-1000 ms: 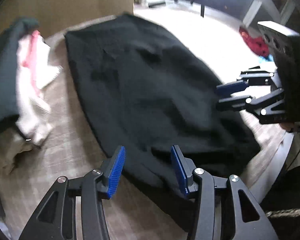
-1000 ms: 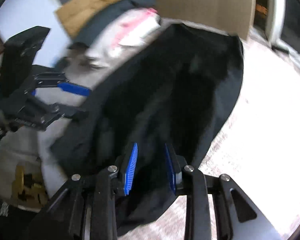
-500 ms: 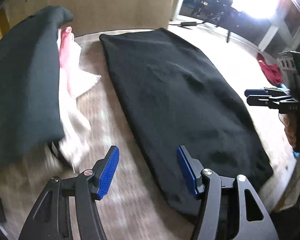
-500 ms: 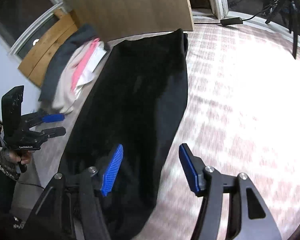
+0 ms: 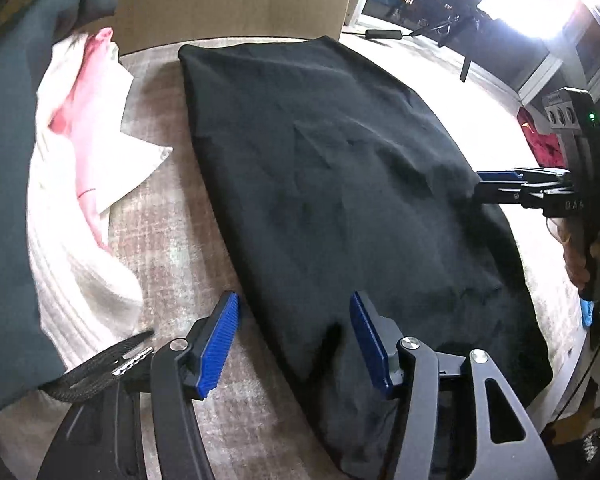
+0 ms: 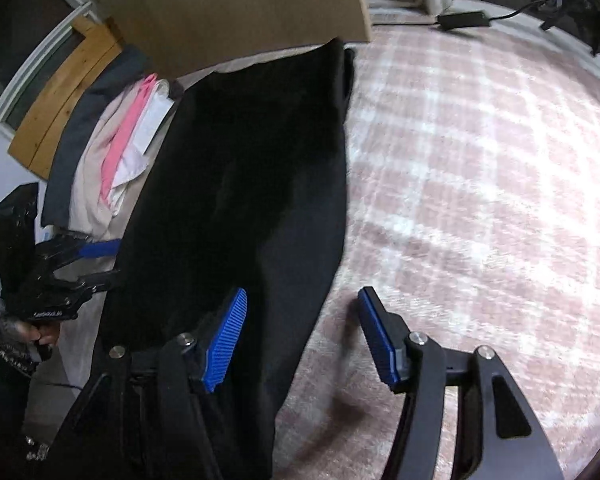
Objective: Fold clothes
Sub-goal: 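Grasp the folded black garment with both tools and lift it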
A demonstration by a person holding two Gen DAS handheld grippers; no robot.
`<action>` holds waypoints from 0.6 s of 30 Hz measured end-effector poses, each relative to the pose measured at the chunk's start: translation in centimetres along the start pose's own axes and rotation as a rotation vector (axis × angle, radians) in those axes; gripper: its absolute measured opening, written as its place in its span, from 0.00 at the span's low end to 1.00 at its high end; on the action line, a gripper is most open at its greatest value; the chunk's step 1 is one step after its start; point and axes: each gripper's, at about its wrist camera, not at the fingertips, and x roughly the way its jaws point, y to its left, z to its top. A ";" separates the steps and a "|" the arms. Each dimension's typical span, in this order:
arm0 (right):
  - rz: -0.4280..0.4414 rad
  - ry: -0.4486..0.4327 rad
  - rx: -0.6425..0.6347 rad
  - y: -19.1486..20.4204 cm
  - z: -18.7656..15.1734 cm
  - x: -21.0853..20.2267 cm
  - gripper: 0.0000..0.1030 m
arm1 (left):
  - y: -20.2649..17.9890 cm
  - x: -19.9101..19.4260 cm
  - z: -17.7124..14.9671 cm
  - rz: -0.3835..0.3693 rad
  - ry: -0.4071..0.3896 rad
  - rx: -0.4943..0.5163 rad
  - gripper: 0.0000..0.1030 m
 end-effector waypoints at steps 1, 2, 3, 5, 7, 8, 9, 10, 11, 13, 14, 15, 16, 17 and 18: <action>0.007 -0.001 -0.009 0.2 0.1 0.1 0.54 | -0.1 0.1 0.0 -0.002 -0.004 -0.003 0.52; 0.014 -0.001 -0.017 0.3 0.3 0.3 0.52 | -0.2 0.2 0.1 -0.007 -0.007 -0.007 0.53; 0.021 -0.001 -0.026 0.5 0.5 0.5 0.52 | -0.2 0.3 0.1 -0.019 -0.010 -0.010 0.53; 0.063 0.001 -0.037 0.8 0.8 1.1 0.43 | -0.2 0.4 0.2 -0.055 -0.013 -0.017 0.53; 0.104 -0.004 -0.052 1.0 1.0 1.5 0.42 | -0.3 0.7 0.9 -0.083 -0.020 -0.025 0.52; 0.109 -0.019 -0.065 1.2 1.0 1.6 0.38 | -0.2 0.7 1.0 -0.101 -0.025 -0.029 0.48; 0.114 -0.030 -0.072 1.2 1.0 1.8 0.35 | -0.1 0.8 1.0 -0.117 -0.028 -0.033 0.34; 0.129 -0.031 -0.059 1.0 1.1 2.1 0.27 | 0.1 1.0 1.1 -0.125 -0.029 -0.043 0.26; 0.154 -0.029 -0.033 0.5 1.1 2.2 0.20 | 0.3 1.2 1.2 -0.128 -0.032 -0.057 0.11; 0.199 -0.026 0.011 -0.3 1.1 2.3 0.13 | 0.2 1.6 1.2 -0.145 -0.035 -0.078 0.06; 0.214 -0.026 0.021 -0.6 1.1 2.3 0.10 | 0.2 1.7 1.2 -0.154 -0.038 -0.086 0.04; 0.220 -0.027 0.018 -0.6 1.0 2.4 0.09 | 0.1 1.8 1.2 -0.155 -0.042 -0.085 0.04; 0.214 -0.030 0.002 -0.3 1.0 2.4 0.08 | 0.0 1.7 1.2 -0.147 -0.046 -0.078 0.04; 0.205 -0.035 -0.009 0.0 0.9 2.4 0.08 | -0.2 1.7 1.1 -0.139 -0.049 -0.072 0.04; 0.202 -0.040 -0.014 0.2 0.9 2.3 0.07 | -0.4 1.6 1.1 -0.130 -0.051 -0.067 0.03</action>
